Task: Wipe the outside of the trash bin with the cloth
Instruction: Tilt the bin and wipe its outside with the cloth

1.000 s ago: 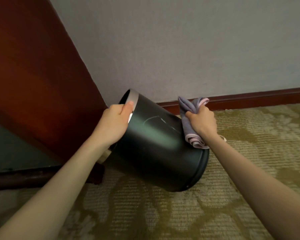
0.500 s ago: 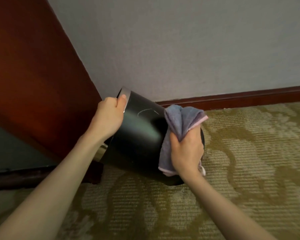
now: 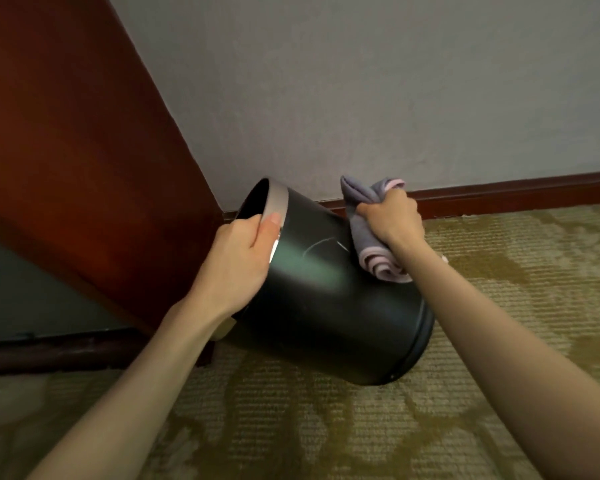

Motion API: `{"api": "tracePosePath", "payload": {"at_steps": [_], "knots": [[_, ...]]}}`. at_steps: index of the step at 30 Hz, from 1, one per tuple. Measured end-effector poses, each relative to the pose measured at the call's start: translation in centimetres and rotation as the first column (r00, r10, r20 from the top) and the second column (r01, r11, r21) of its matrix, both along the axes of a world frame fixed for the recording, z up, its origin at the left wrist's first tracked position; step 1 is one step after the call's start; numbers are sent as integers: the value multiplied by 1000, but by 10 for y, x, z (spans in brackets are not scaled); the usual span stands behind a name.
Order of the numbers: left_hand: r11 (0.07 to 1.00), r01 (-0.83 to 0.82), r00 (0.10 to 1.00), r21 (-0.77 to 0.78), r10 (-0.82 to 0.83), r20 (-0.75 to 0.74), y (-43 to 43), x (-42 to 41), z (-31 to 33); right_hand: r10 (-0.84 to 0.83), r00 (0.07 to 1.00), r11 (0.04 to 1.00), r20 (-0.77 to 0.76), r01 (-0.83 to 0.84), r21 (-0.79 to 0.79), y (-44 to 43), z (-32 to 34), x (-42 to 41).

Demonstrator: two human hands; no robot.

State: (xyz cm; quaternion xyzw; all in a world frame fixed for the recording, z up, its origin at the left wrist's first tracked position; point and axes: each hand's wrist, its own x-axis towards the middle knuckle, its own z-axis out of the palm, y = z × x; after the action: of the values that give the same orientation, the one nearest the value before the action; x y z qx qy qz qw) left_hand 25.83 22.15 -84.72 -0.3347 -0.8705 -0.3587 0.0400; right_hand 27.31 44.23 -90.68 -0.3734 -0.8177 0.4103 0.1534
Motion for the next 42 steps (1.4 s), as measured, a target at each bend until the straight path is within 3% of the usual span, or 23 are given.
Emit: {"api": "tracePosePath", "payload": {"at_steps": [5,9,18,24,29,34,37,42], "knots": [[999,47,999,14,-47,16,-1,13,0,131,976,984,175,-107,-144,24,-6,-20],[999,36,999,14,-36,1,-1,16,0,74,982,994,173,-57,-98,20,-7,-18],[996,-80,997,-35,80,-13,12,3,6,-63,983,988,-174,86,129,-42,23,19],[992,-115,993,-61,113,-28,22,-7,8,-68,877,988,-475,127,93,-89,18,49],[991,-122,993,-60,122,-1,23,-14,8,-5,807,992,-590,81,102,-125,0,67],[991,-134,990,-24,135,35,15,-10,5,24,794,990,-608,64,123,-122,1,64],[992,-125,992,17,124,36,16,-3,4,-13,806,998,-591,45,39,-106,13,55],[999,-43,999,32,42,31,17,16,2,-17,913,1000,-408,11,-17,-70,40,27]]}}
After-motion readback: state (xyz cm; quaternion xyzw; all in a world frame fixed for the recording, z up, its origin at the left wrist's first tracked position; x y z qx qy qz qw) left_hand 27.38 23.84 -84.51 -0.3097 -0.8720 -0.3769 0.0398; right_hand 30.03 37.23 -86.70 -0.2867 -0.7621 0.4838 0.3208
